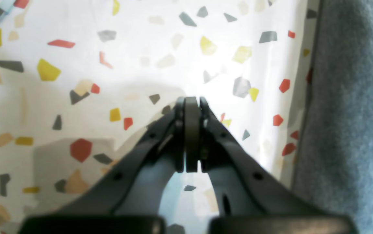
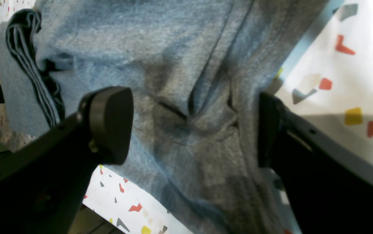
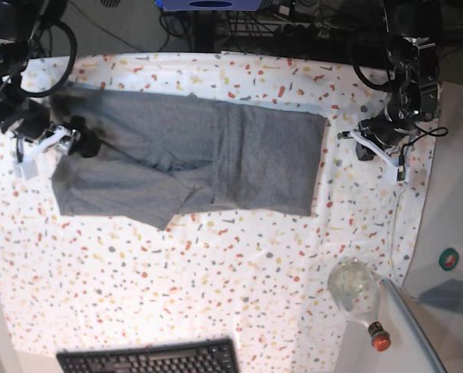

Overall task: Layout the t-shirt on the table in an organized manner, then fold the t-shirt properly
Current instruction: 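Fold the shirt end with the right gripper toward the middle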

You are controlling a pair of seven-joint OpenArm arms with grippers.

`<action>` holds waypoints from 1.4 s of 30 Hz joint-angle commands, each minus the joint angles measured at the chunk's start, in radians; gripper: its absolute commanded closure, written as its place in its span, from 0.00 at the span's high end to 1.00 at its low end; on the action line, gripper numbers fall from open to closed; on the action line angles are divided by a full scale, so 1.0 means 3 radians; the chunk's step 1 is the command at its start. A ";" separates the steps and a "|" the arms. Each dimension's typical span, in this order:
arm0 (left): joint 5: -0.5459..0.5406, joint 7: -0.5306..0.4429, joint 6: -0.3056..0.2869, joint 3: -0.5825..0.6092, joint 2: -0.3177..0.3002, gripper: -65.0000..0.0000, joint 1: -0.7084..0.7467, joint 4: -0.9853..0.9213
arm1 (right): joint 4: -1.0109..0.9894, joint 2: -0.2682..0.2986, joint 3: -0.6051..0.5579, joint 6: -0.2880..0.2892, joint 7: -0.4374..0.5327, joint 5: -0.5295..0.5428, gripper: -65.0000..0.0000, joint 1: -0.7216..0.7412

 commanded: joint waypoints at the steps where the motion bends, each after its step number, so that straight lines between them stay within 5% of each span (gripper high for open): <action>1: -0.0019 -0.0054 -0.0016 -0.0146 -0.0061 0.00 0.0022 0.0049 | 0.0145 0.0088 0.0185 -0.0017 0.0150 0.0065 0.74 -0.0028; 6: -0.0019 -0.0039 -0.0026 -0.0765 -0.0061 0.00 0.0298 0.0371 | 0.0974 0.0119 0.0088 -0.0539 0.0288 0.0060 0.74 -0.0197; 11: -0.0039 -0.0034 -0.0026 -0.1062 -0.0050 0.00 0.0651 0.0892 | 0.1362 0.0278 -0.0920 -0.0922 0.0298 0.0029 0.61 0.0084; 15: -0.0039 -0.0034 -0.0026 -0.1226 -0.0045 0.00 0.0754 0.0969 | 0.0907 0.0232 -0.1585 -0.1316 0.0318 -0.0508 0.47 0.0627; 17: -0.0039 -0.0034 -0.0026 -0.1302 -0.0045 0.00 0.0769 0.0964 | 0.0544 0.0135 -0.1708 -0.1367 0.0421 -0.0850 0.40 0.0887; 21: -0.0045 -0.0034 -0.0026 -0.1420 -0.0050 0.00 0.0851 0.0959 | -0.0157 -0.0065 -0.1835 -0.1362 0.0661 -0.1372 0.01 0.1343; 27: -0.0024 -0.0034 -0.0026 -0.1425 -0.0050 0.00 0.0856 0.0954 | -0.0269 -0.0259 -0.2127 -0.1362 0.0636 -0.1525 0.00 0.1496; 28: -0.0024 -0.0034 -0.0026 -0.1425 -0.0050 0.00 0.0856 0.0954 | -0.0218 -0.0264 -0.2193 -0.1378 0.0620 -0.1525 0.02 0.1481; 31: -0.0024 -0.0034 -0.0026 -0.1415 -0.0050 0.00 0.0840 0.0954 | -0.0177 -0.0270 -0.2388 -0.1383 0.0636 -0.1520 0.56 0.1470; 33: -0.0024 -0.0034 -0.0026 -0.1410 -0.0050 0.00 0.0830 0.0954 | -0.0208 -0.0285 -0.2465 -0.1383 0.0651 -0.1520 0.81 0.1491; 42: -0.0019 -0.0034 -0.0026 -0.1405 -0.0050 0.00 0.0825 0.0928 | -0.0796 -0.0489 -0.2470 -0.1383 0.0656 -0.1536 0.76 0.1813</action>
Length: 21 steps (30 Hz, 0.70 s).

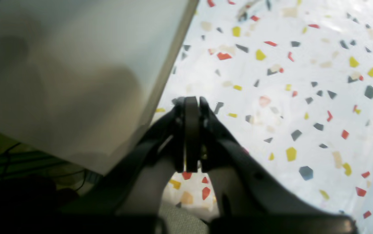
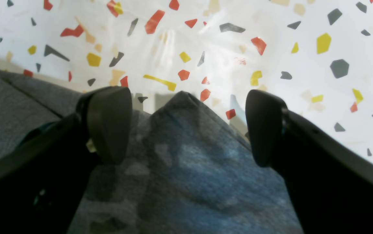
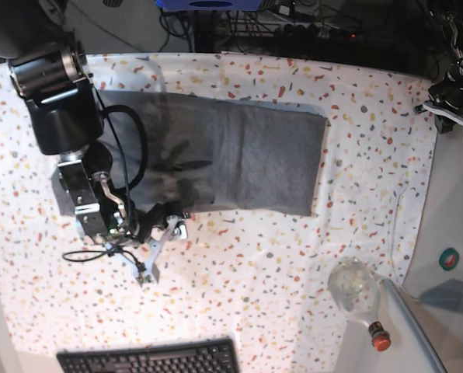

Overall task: Layout the t-shirt on the table in an organized manner, then fold the t-shirt properly
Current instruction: 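Fold the shirt end with the right gripper toward the middle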

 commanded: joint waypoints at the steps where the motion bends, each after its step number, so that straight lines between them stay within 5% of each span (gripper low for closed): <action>1: -0.0018 -0.0077 0.0003 -0.0019 -0.0052 0.00 -0.0005 0.0006 | -0.0001 -0.0038 0.0000 0.0003 0.0055 0.0025 0.75 0.0135; 10: -0.0018 -0.0077 0.0003 -0.0024 -0.0052 0.00 -0.0005 -0.0096 | -0.0528 -0.0048 0.0000 -0.0002 0.0372 0.0025 0.72 0.0237; 19: -0.0018 -0.0077 0.0003 -0.0024 -0.0052 0.00 -0.0005 -0.0096 | -0.0579 -0.0038 0.0000 0.0003 0.0428 0.0025 0.02 0.0237; 21: -0.0018 -0.0077 0.0003 -0.0029 -0.0052 0.00 -0.0005 -0.0096 | -0.0503 -0.0038 0.0000 0.0003 0.0413 0.0025 0.00 0.0201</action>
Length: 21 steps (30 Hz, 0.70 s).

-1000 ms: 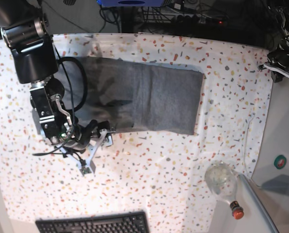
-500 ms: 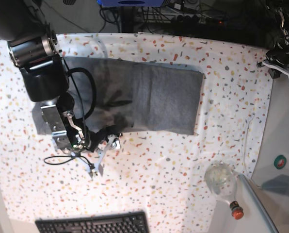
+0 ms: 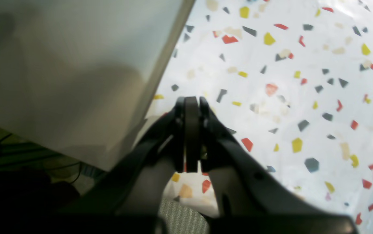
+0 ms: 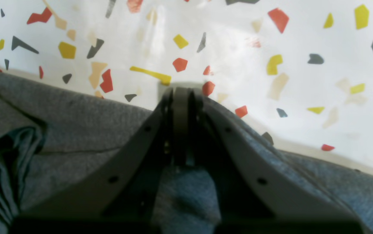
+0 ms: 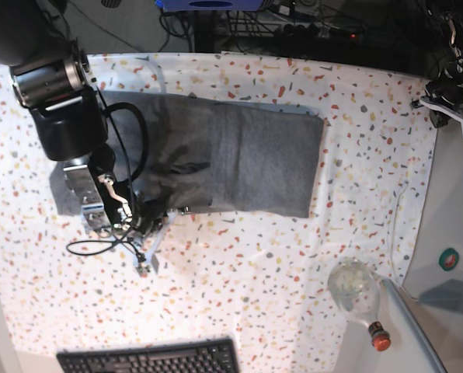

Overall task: Layout the t-shirt on the table in an organized manner, then fold the t-shirt properly
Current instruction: 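Fold the shirt end with the right gripper toward the middle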

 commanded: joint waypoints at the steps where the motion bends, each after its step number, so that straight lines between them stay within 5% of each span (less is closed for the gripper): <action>1: -0.0019 -0.0078 0.0010 -0.0039 -0.0054 0.00 0.0004 0.0041 | 0.0162 0.0004 0.0006 0.0003 0.0049 0.0013 0.00 0.0032; 17: -0.0019 -0.0078 0.0010 -0.0034 -0.0059 0.00 -0.0001 0.0031 | 0.1880 0.0116 0.0052 -0.0007 -0.0191 0.0013 0.00 -0.1052; 21: -0.0019 -0.0078 0.0010 -0.0029 -0.0059 0.00 -0.0001 0.0031 | 0.2294 0.0106 0.0364 -0.0124 -0.0406 0.0013 0.00 -0.1354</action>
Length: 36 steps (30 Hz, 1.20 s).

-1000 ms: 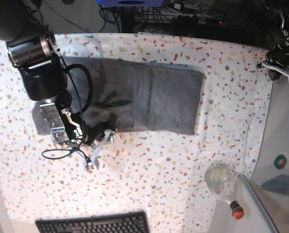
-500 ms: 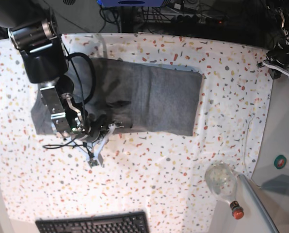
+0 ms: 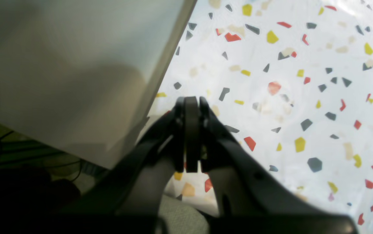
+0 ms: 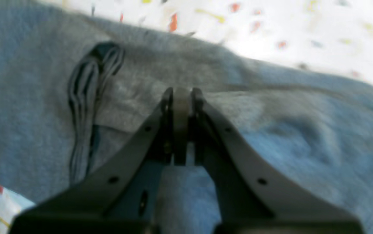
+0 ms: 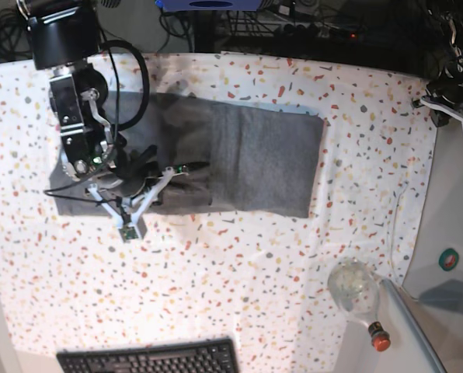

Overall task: Layout the t-shirt on the table in an organized manner, then fold the t-shirt properly
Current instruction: 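Fold the shirt end with the right gripper toward the middle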

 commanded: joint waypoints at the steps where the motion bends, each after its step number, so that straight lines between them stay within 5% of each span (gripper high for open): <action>1: -0.0018 -0.0076 0.0010 -0.0013 -0.0055 0.00 0.0000 0.0045 | 0.0146 0.0007 0.0048 -0.0009 0.0023 0.0032 0.00 -0.0021; 14: -0.0018 -0.0076 0.0010 -0.0008 -0.0055 0.00 -0.0113 -0.0114 | 0.0581 -0.0080 0.0063 -0.0101 0.0003 0.0058 0.03 -0.0583; 19: -0.0018 -0.0076 0.0010 -0.0008 -0.0055 0.00 -0.0118 -0.0139 | 0.0821 -0.0141 0.0043 -0.0101 -0.0110 0.0058 0.52 -0.0727; 21: -0.0018 -0.0076 0.0010 -0.0008 -0.0055 0.00 -0.0118 -0.0139 | 0.1097 -0.0152 0.0043 -0.0101 -0.0099 0.0058 0.57 -0.0803; 27: -0.0018 -0.0076 0.0010 -0.0008 -0.0055 0.00 -0.0179 -0.0144 | 0.1624 -0.0131 0.0421 -0.0116 -0.0099 0.0037 0.53 -0.0839; 33: -0.0018 -0.0076 0.0010 -0.0003 -0.0045 0.00 -0.0184 -0.0139 | 0.0755 -0.0039 0.0861 -0.0096 -0.0104 0.0042 0.00 -0.0333; 36: -0.0018 -0.0076 0.0010 -0.0003 -0.0045 0.00 -0.0184 -0.0139 | 0.0545 -0.0014 0.0897 -0.0101 -0.0099 0.0042 0.00 -0.0333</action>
